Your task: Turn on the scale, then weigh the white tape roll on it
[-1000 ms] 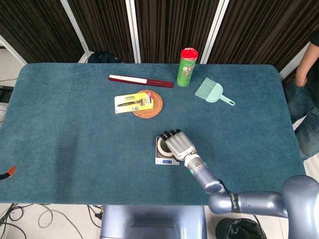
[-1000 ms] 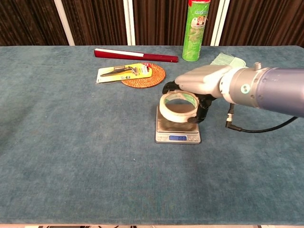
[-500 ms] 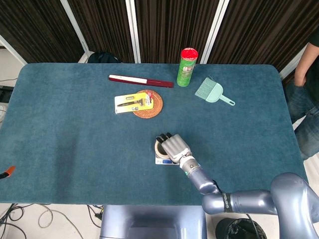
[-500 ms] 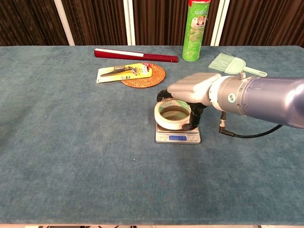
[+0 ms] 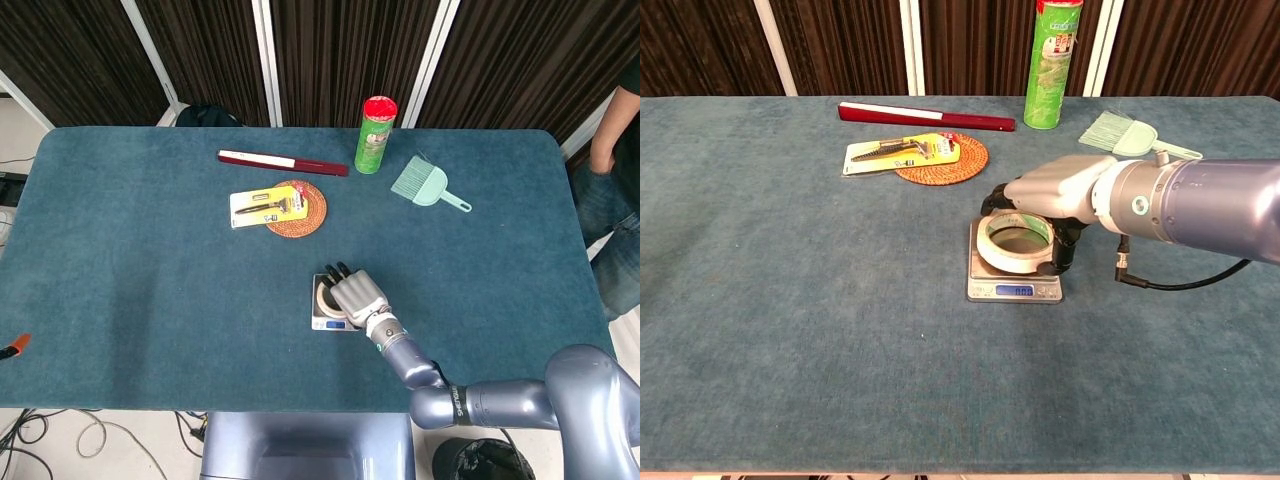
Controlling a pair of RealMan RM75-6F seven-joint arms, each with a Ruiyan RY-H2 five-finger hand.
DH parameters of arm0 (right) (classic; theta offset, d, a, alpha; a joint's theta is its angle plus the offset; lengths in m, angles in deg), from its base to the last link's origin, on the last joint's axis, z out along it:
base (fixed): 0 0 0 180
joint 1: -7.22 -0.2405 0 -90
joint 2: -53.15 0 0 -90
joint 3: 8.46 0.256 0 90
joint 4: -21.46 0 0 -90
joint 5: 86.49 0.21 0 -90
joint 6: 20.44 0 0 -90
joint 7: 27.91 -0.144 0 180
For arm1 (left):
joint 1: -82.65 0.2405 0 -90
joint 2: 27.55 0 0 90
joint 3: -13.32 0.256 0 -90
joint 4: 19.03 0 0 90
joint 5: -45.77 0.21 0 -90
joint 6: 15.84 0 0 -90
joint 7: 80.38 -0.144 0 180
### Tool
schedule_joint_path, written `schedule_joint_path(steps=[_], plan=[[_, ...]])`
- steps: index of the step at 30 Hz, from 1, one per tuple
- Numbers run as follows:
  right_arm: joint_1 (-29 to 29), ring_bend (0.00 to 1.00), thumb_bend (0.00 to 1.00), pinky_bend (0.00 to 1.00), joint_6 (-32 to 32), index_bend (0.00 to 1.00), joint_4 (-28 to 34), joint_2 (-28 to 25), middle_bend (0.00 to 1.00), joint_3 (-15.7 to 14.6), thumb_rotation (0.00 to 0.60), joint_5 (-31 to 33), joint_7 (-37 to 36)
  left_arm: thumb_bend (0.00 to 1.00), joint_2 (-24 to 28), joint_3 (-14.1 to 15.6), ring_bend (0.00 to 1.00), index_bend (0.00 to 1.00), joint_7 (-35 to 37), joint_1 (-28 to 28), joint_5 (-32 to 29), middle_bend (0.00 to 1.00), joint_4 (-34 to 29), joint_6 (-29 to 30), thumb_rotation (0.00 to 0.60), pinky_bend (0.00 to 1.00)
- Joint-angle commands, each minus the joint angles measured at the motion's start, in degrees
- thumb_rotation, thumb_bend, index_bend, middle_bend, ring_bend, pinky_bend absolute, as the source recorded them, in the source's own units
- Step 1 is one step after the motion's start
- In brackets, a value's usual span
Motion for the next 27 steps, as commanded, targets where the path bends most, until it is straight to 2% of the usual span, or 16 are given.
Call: schedule_joint_path(steps=[1, 7, 12, 16, 19, 22, 25, 27], plan=[[-0.23, 0.0, 0.41, 0.12, 0.01, 0.05, 0.24, -0.22, 0.0, -0.33, 0.6, 0.56, 0.05, 0.03, -0.02, 0.01, 0.0, 0.0, -0.06, -0.02, 0.0, 0.0, 0.0, -0.04, 0.6, 0.0], [-0.64, 0.0, 0.32, 0.09, 1.53, 0.0, 1.02, -0.29, 0.0, -0.61, 0.6, 0.86, 0.46, 0.03, -0.09, 0.06, 0.0, 0.0, -0.28, -0.05, 0.04, 0.0, -0.02, -0.08, 0.6, 0.0], [-0.7, 0.0, 0.31, 0.09, 3.09, 0.0, 2.13, -0.57, 0.0, -0.69, 0.6, 0.7, 0.73, 0.03, -0.1, 0.05, 0.0, 0.0, -0.25, -0.04, 0.1, 0.0, 0.05, 0.01, 0.6, 0.0], [-0.15, 0.0, 0.31, 0.08, 4.99, 0.0, 5.61, -3.46, 0.0, -1.03, 0.6, -0.27, 0.83, 0.03, -0.11, 0.05, 0.0, 0.0, -0.25, -0.09, 0.07, 0.0, 0.13, -0.12, 0.6, 0.0], [1.39, 0.0, 0.31, 0.07, 7.47, 0.0, 9.98, -7.52, 0.0, -1.97, 0.6, -2.04, 0.34, 0.03, -0.08, 0.02, 0.0, 0.0, -0.11, -0.05, 0.08, 0.0, 0.16, -0.02, 0.6, 0.0], [4.87, 0.0, 0.31, 0.07, 12.0, 0.0, 16.15, -13.27, 0.0, -4.52, 0.6, -7.18, -1.05, 0.03, -0.02, -0.04, 0.0, 0.0, 0.14, 0.09, 0.17, 0.0, 0.09, 0.32, 0.6, 0.0], [10.69, 0.0, 0.31, 0.07, 18.34, 0.0, 21.07, -18.46, 0.0, -8.45, 0.6, -16.25, -4.94, 0.03, 0.07, -0.02, 0.0, 0.0, 0.25, 0.21, 0.27, 0.0, -0.04, 0.55, 0.6, 0.0], [16.88, 0.0, 0.31, 0.07, 24.62, 0.0, 22.11, -21.43, 0.0, -12.6, 0.6, -27.02, -10.46, 0.03, 0.08, -0.01, 0.0, 0.0, 0.2, 0.31, 0.34, 0.0, -0.17, 0.77, 0.6, 0.0]])
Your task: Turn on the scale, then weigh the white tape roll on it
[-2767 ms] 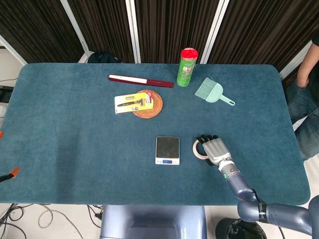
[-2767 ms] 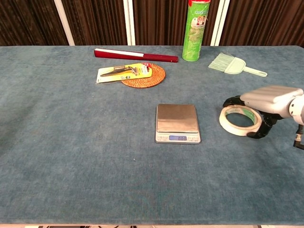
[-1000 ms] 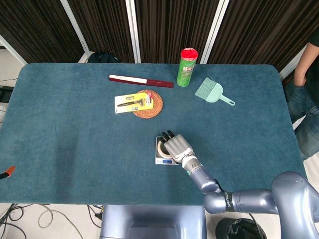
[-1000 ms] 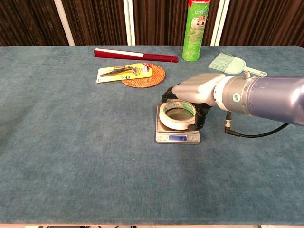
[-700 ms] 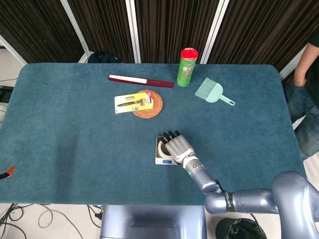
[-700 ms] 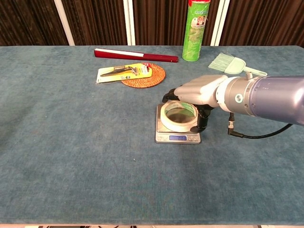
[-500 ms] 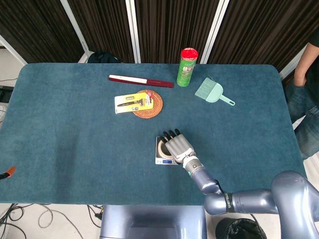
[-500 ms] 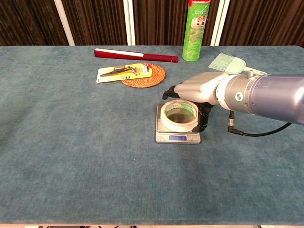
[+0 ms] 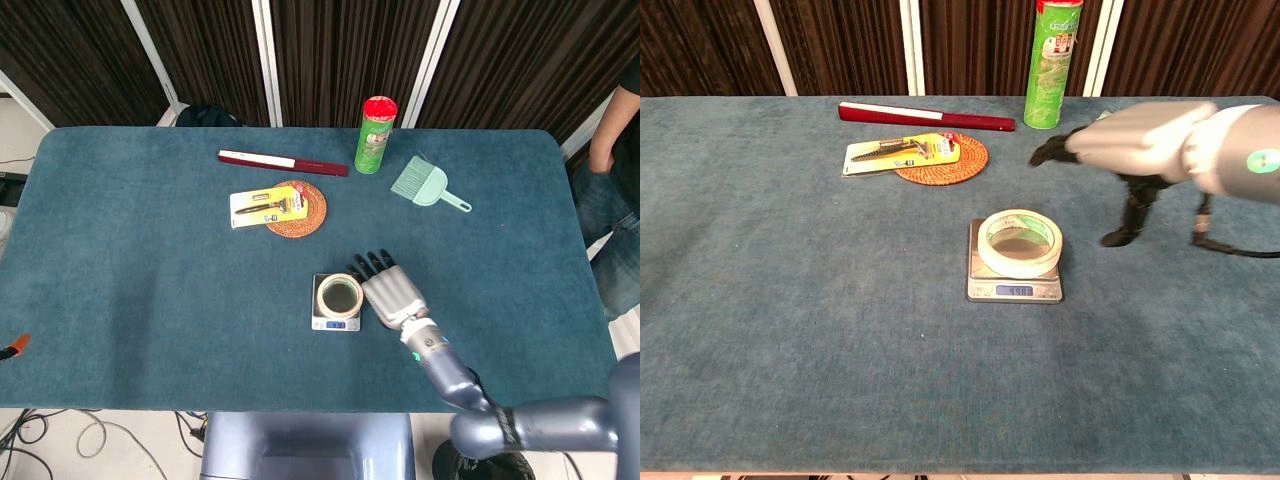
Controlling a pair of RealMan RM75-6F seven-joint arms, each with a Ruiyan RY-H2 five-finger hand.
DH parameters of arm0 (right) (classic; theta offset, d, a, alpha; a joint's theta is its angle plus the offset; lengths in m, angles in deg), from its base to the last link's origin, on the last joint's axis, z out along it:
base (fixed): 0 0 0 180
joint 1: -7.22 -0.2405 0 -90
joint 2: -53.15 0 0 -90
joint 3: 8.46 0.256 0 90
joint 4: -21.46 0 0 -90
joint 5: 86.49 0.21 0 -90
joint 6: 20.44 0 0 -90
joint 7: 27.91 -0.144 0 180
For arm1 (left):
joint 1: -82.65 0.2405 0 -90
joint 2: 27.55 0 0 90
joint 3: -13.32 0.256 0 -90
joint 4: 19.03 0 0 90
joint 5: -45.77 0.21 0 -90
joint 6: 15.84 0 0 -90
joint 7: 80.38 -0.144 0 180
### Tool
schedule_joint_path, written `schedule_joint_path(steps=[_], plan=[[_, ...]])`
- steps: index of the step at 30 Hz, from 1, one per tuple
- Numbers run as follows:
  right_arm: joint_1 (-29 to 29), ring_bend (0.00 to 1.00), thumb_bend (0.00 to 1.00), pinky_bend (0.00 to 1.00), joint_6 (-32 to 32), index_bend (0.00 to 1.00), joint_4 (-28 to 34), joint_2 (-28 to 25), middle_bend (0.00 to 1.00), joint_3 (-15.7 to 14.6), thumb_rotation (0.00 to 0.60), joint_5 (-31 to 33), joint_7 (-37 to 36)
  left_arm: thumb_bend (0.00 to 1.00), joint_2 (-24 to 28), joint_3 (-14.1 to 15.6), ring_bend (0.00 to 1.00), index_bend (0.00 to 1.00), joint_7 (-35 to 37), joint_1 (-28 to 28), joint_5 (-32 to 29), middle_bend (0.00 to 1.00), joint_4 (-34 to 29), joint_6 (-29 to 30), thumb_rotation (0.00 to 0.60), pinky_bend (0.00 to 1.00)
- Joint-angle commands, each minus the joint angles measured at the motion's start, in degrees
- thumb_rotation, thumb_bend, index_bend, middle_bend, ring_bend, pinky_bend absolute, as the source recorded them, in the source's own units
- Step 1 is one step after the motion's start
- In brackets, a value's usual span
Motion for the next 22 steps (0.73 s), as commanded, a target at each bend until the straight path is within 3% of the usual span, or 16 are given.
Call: schedule_joint_path(steps=[1, 4, 9, 14, 22], plan=[[13.97, 0.0, 0.31, 0.07, 14.65, 0.0, 5.24, -8.86, 0.0, -9.73, 0.6, -22.36, -11.14, 0.03, 0.0, 0.04, 0.0, 0.0, -0.11, 0.11, 0.1, 0.0, -0.13, 0.2, 0.6, 0.0], [23.08, 0.0, 0.31, 0.07, 24.12, 0.0, 1.42, -10.92, 0.0, -15.45, 0.6, -33.27, -17.51, 0.03, -0.1, 0.23, 0.0, 0.0, -0.5, 0.14, 0.37, 0.0, -0.33, 0.27, 0.6, 0.0], [34.34, 0.0, 0.31, 0.07, 34.14, 0.0, -5.61, -11.71, 0.0, -19.77, 0.6, -38.52, -23.66, 0.03, -0.46, 0.53, 0.0, 0.0, -1.33, 0.09, 0.83, 0.0, -0.47, 0.27, 0.6, 0.0], [41.74, 0.0, 0.31, 0.05, 39.83, 0.0, -13.12, -9.77, 0.0, -18.74, 0.6, -40.62, -27.03, 0.03, -0.57, 0.67, 0.0, 0.0, -1.69, 0.05, 0.85, 0.0, -0.65, 0.08, 0.6, 0.0], [44.55, 0.0, 0.31, 0.05, 39.21, 0.0, -13.37, -10.27, 0.0, -15.18, 0.6, -42.6, -26.54, 0.03, -0.32, 1.14, 0.0, 0.0, -1.17, 0.06, 1.76, 0.0, -0.72, -0.04, 0.6, 0.0]])
